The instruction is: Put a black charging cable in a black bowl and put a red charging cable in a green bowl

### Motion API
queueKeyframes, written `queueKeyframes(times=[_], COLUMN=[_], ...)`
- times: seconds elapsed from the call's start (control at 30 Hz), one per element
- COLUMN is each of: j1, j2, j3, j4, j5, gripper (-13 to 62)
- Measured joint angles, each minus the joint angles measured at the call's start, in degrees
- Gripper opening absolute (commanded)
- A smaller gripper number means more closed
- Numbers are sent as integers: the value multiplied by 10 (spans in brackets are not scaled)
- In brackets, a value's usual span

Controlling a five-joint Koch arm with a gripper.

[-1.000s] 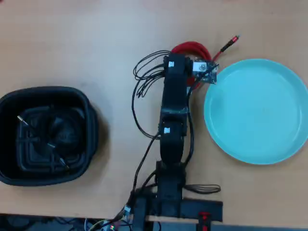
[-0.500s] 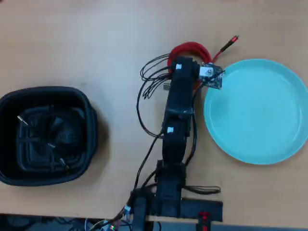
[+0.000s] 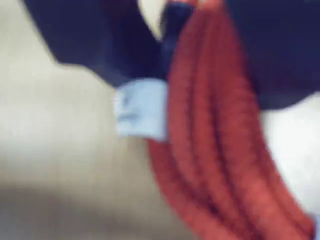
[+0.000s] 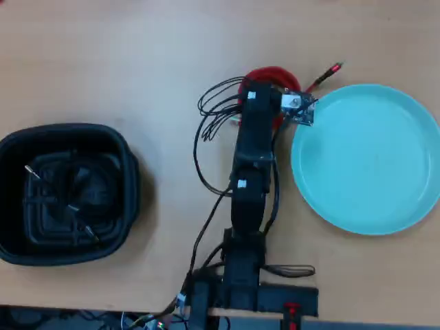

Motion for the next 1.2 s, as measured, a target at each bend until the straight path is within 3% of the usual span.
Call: queueKeyframes(times=[0.1, 0.27, 0.63, 0.83, 1.2], j1=[-1, 21, 112, 125, 262], j2=[0, 9, 228, 244, 313], j3=[-1, -1, 4, 5, 6], j4=[-1, 0, 142, 190, 198], j5=[0, -3, -12, -14, -64], gripper=[-57, -59, -60, -59, -59])
